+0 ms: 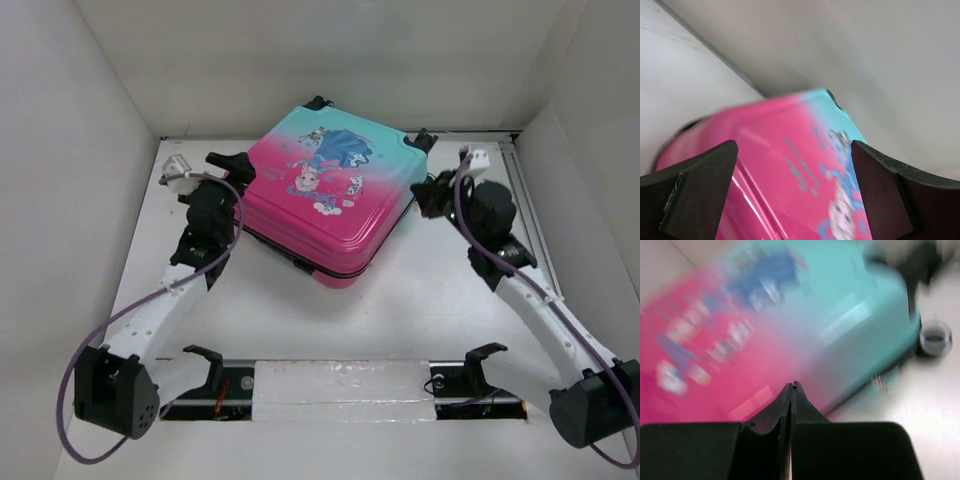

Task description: Pack the luggage

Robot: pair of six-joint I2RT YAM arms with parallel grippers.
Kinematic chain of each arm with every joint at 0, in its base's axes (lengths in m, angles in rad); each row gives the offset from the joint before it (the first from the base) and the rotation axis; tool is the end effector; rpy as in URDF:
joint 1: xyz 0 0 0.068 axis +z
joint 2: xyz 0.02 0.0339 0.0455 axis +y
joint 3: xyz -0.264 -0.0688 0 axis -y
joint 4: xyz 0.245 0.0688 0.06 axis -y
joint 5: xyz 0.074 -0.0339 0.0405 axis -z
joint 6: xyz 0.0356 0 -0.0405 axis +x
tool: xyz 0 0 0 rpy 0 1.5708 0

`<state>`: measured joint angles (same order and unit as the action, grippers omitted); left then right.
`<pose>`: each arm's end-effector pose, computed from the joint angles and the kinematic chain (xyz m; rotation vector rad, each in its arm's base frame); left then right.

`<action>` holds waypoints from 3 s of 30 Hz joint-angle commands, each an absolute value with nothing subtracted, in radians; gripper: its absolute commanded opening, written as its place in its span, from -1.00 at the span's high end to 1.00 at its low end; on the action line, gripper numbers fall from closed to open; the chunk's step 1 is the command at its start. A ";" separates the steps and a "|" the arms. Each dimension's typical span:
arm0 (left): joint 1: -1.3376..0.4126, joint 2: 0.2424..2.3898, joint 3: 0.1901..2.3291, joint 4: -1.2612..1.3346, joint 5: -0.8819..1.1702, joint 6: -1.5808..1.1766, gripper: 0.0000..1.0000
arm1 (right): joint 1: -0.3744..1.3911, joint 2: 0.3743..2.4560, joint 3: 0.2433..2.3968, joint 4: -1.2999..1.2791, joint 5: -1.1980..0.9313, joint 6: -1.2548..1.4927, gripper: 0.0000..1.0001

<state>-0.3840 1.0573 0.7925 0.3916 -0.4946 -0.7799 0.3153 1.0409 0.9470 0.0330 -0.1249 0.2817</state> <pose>0.2353 -0.0769 0.3506 -0.6828 1.3207 -0.5906 0.2318 0.0803 0.3714 -0.1254 1.6559 0.5578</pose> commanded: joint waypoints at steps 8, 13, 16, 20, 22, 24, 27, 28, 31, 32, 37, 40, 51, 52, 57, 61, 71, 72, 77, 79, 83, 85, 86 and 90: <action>-0.374 0.736 0.464 0.463 -0.290 -0.831 -0.02 | 0.509 0.778 0.393 0.342 -0.227 0.311 0.83; -0.374 0.506 0.298 0.252 -0.250 -0.831 0.51 | 0.546 0.889 0.344 0.457 -0.285 0.299 0.35; -0.374 0.500 0.201 0.270 -0.145 -0.841 0.51 | 0.557 1.021 0.344 0.565 -0.317 0.290 0.27; -0.374 0.708 0.138 0.458 0.021 -0.859 0.24 | 0.580 1.143 0.319 0.695 -0.368 0.279 0.22; -0.374 0.837 0.138 0.562 0.064 -0.868 0.13 | 0.601 1.164 0.296 0.730 -0.327 0.279 0.20; -0.374 0.896 0.138 0.638 0.126 -0.879 0.01 | 0.614 1.164 0.285 0.739 -0.263 0.279 0.20; -0.374 0.963 0.117 0.771 0.158 -0.893 -0.08 | 0.626 1.192 0.285 0.762 -0.196 0.265 0.16; -0.374 0.975 0.117 0.793 0.158 -0.893 -0.08 | 0.626 1.224 0.294 0.776 -0.196 0.265 0.16; -0.374 1.034 0.130 0.844 0.192 -0.881 -0.08 | 0.626 1.276 0.295 0.888 -0.196 0.265 0.16; -0.374 1.048 0.141 0.853 0.202 -0.871 -0.08 | 0.635 1.301 0.295 0.912 -0.187 0.265 0.16; -0.374 1.113 0.141 0.923 0.212 -0.871 0.00 | 0.672 1.348 0.295 1.037 -0.101 0.247 0.29; -0.374 1.158 0.141 0.963 0.212 -0.871 0.09 | 0.683 1.348 0.269 1.133 -0.101 0.247 0.63; -0.491 1.337 0.204 1.134 0.215 -0.894 0.53 | 0.804 0.999 0.244 0.638 0.073 0.290 1.00; -0.515 1.350 0.228 1.134 0.198 -0.894 0.53 | 0.804 0.967 0.258 0.583 0.074 0.290 1.00; -0.598 1.429 0.271 1.172 0.155 -0.926 0.56 | 0.831 0.870 0.278 0.341 0.022 0.314 1.00; -0.649 1.470 0.317 1.190 0.105 -0.937 0.56 | 0.952 0.936 0.304 0.330 -0.034 0.373 1.00; -0.703 1.594 0.399 1.262 0.124 -0.980 0.61 | 1.195 1.276 0.526 0.441 0.285 0.434 1.00; -0.712 1.594 0.399 1.262 0.133 -0.980 0.61 | 1.195 1.307 0.549 0.498 0.331 0.434 1.00; -0.712 1.487 0.344 1.175 0.097 -0.919 -0.01 | 1.195 1.298 0.537 0.499 0.368 0.434 1.00; -0.712 1.349 0.309 1.042 0.025 -0.839 -0.55 | 1.195 1.266 0.502 0.489 0.368 0.445 1.00; -0.712 1.006 0.200 0.731 -0.226 -0.790 -0.76 | 1.186 1.239 0.489 0.469 0.324 0.454 1.00; -0.712 0.788 0.190 0.596 -0.323 -0.790 -0.81 | 1.186 1.239 0.489 0.469 0.312 0.454 1.00; -0.712 0.732 0.190 0.569 -0.406 -0.790 -0.82 | 1.186 1.250 0.489 0.469 0.301 0.454 1.00; -0.594 0.710 0.406 0.440 -0.512 -0.801 -0.78 | 1.186 1.250 0.489 0.479 0.290 0.436 1.00</action>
<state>-0.6788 0.6842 0.2451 0.5896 -0.3492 -0.8196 1.1355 1.2633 0.4908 0.4267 0.4278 0.4236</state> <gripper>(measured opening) 0.891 0.031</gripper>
